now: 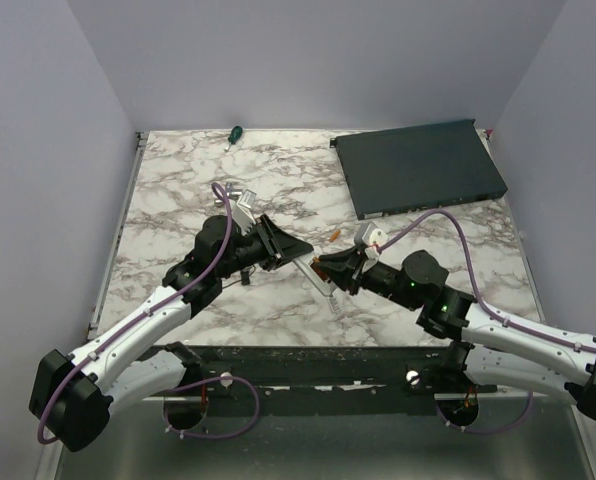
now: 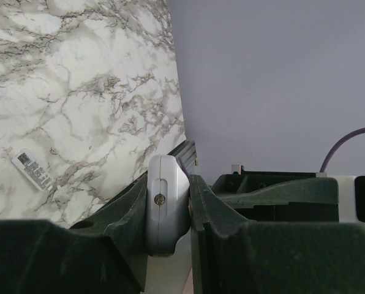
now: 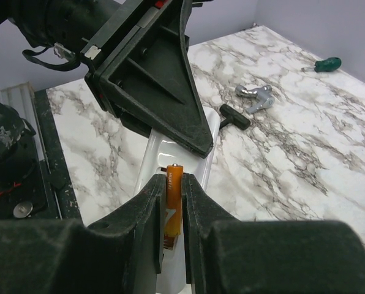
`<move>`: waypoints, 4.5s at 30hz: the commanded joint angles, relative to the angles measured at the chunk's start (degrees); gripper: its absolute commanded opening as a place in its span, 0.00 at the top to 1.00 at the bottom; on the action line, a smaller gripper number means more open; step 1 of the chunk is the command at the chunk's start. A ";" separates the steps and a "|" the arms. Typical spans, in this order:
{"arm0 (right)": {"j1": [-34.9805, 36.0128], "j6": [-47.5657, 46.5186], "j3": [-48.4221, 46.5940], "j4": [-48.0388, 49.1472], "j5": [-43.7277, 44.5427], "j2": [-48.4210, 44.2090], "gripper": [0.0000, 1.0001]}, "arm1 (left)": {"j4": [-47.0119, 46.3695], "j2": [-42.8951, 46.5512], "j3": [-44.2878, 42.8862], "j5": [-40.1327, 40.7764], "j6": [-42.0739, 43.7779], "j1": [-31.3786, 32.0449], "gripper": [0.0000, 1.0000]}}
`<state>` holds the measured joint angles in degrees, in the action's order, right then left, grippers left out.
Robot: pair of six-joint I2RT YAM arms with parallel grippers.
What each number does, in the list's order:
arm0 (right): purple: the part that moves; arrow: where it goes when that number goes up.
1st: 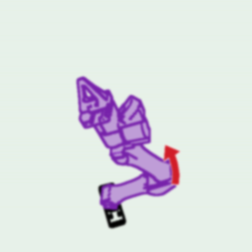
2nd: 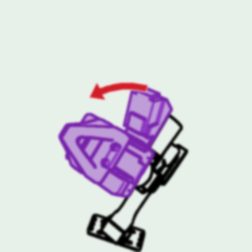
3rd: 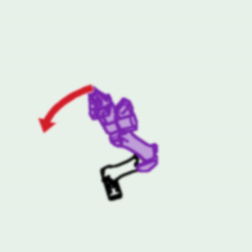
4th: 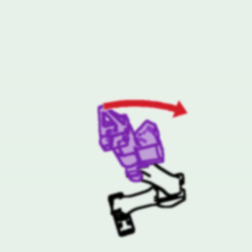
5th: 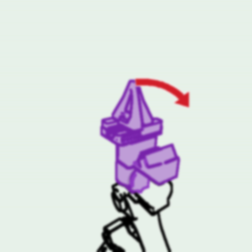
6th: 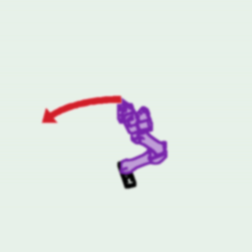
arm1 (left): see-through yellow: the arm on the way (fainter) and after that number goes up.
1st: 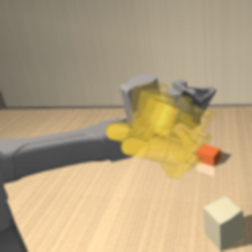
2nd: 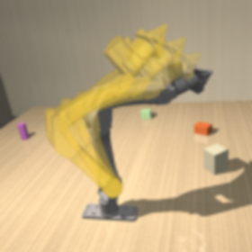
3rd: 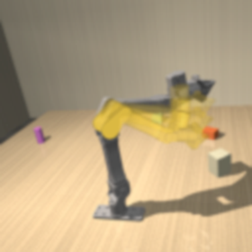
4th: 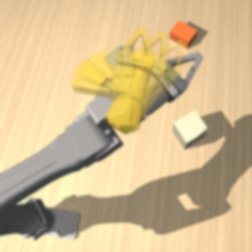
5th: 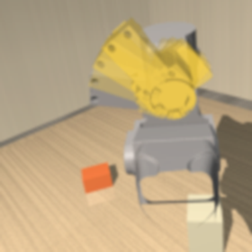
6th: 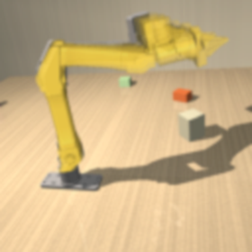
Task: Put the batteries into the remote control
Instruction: Load the battery into the remote control.
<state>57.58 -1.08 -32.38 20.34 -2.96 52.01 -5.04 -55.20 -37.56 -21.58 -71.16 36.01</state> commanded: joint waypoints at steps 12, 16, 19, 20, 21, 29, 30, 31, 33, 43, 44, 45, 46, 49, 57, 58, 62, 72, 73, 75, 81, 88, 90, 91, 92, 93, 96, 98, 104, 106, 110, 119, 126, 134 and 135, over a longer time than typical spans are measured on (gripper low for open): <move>0.19 2.52 1.36 1.92 -0.52 1.42 0.79 | -2.61 0.31 -0.93 -1.71 -0.39 -0.24 1.00; 0.17 2.44 1.47 0.88 -0.04 1.23 0.79 | -2.61 0.36 -0.88 -1.71 -0.39 -0.28 1.00; 0.16 2.40 1.66 0.00 0.40 0.74 0.79 | -2.52 0.53 -0.87 -1.54 -0.47 -0.33 1.00; 0.16 2.34 1.66 -0.28 0.57 0.60 0.78 | -2.60 0.53 -0.84 -1.58 -0.55 -0.33 1.00; 0.18 2.31 1.64 -0.59 0.71 0.46 0.78 | -2.65 0.56 -0.84 -1.53 -0.56 -0.33 1.00; 0.19 2.14 2.02 -2.31 1.62 0.02 0.77 | -2.76 0.54 -0.93 -1.55 -0.65 -0.50 1.00; 0.16 2.05 2.03 -2.47 1.73 -0.05 0.76 | -2.78 0.61 -0.93 -1.45 -0.65 -0.50 1.00; 0.16 1.96 2.00 -2.65 1.83 0.08 0.76 | -2.77 0.64 -0.87 -1.44 -0.65 -0.50 1.00; 0.16 1.79 1.92 -2.97 2.21 0.13 0.74 | -2.75 0.75 -0.93 -1.37 -0.65 -0.56 1.00; 0.17 1.65 2.00 -2.94 4.59 0.19 0.66 | -2.86 0.10 -1.25 -1.71 -0.65 -0.59 1.00; 0.16 1.65 1.97 -2.85 4.63 0.23 0.66 | -2.92 0.09 -1.25 -1.71 -0.72 -0.59 1.00; 0.16 1.65 1.98 -2.80 4.72 0.26 0.65 | -2.87 0.02 -1.20 -1.71 -0.74 -0.63 1.00; 0.23 1.67 1.98 -2.85 4.77 0.28 0.64 | -2.94 -0.02 -1.15 -1.79 -0.69 -0.59 1.00; 0.18 1.69 1.96 -2.85 4.72 0.34 0.63 | -2.96 -0.08 -1.09 -1.79 -0.74 -0.59 1.00; 0.16 1.69 1.63 -2.59 4.63 0.21 0.57 | -3.05 -0.17 -1.02 -1.84 -0.74 -0.68 1.00; 0.16 1.76 1.63 -2.50 4.55 0.28 0.57 | -3.05 -0.15 -0.97 -1.88 -0.74 -0.68 1.00; 0.17 2.00 1.65 -1.89 4.02 0.09 0.56 | -3.14 -0.37 -0.93 -1.97 -0.74 -0.68 1.00; 0.18 2.66 1.26 -1.00 3.69 -0.47 0.55 | -3.69 -0.95 -0.85 -2.32 -0.76 -0.68 1.00; 0.18 2.66 1.03 -1.00 3.54 -0.42 0.55 | -3.67 -1.00 -0.86 -2.34 -0.74 -0.68 1.00; 0.18 2.67 0.75 -0.91 3.40 -0.35 0.55 | -3.66 -1.11 -0.78 -2.42 -0.74 -0.68 1.00; 0.16 2.83 0.31 -0.83 3.40 -0.32 0.55 | -3.75 -1.62 -0.93 -2.41 -0.65 -0.70 1.00; 0.16 3.10 0.28 -0.83 1.50 -1.29 0.55 | -4.10 -2.27 -0.94 -2.76 -0.65 -0.68 1.00; 0.16 3.08 0.22 -0.91 1.29 -1.66 0.55 | -4.26 -2.37 -0.94 -2.80 -0.74 -0.68 1.00; 0.23 3.10 0.21 -0.91 1.22 -1.88 0.55 | -4.32 -2.30 -0.81 -2.85 -0.74 -0.68 1.00; 0.17 3.10 0.17 -0.89 1.16 -2.05 0.55 | -4.29 -2.37 -0.80 -2.94 -0.74 -0.68 1.00; 0.16 3.10 0.13 -0.91 1.04 -2.29 0.55 | -4.36 -2.35 -0.61 -3.00 -0.83 -0.68 1.00; 0.17 2.35 -0.06 -1.49 0.56 -3.46 0.55 | -4.71 -2.41 -0.62 -3.77 -0.42 -0.68 1.00; 0.16 -0.17 -0.71 -3.48 -0.63 -4.46 0.55 | -4.54 -2.36 -0.97 -4.29 0.33 -0.68 1.00; 0.18 -13.32 -5.39 -16.04 -7.85 -7.49 0.56 | -4.79 -4.13 -2.31 -9.01 2.71 -0.59 1.00; 0.16 -19.42 -7.59 -22.43 -11.37 -8.37 0.56 | -4.89 -4.84 -2.69 -10.69 3.70 -0.59 1.00; 0.16 -24.48 -11.24 -31.92 -14.23 -9.54 0.57 | -4.27 -6.00 -4.03 -13.98 6.33 -0.43 1.00; 0.18 -32.02 -14.31 -42.54 -19.08 -10.38 0.56 | 1.83 -7.38 -7.73 -19.62 14.48 0.50 1.00; 0.17 -33.79 -11.85 -37.97 -22.57 -12.17 0.55 | 6.59 -8.27 -9.32 -22.41 19.53 1.82 1.00; 0.17 -33.73 -9.72 -32.30 -24.21 -10.45 0.54 | 7.36 -9.27 -9.81 -23.48 20.30 2.72 1.00; 0.21 -33.64 -9.19 -31.56 -24.33 -10.28 0.54 | 7.34 -9.29 -9.90 -23.50 20.35 2.82 1.00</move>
<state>57.65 -34.15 -43.62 -15.38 -25.02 40.93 1.85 -64.31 -45.32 -42.72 -52.34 38.24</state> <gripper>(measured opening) 0.457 0.274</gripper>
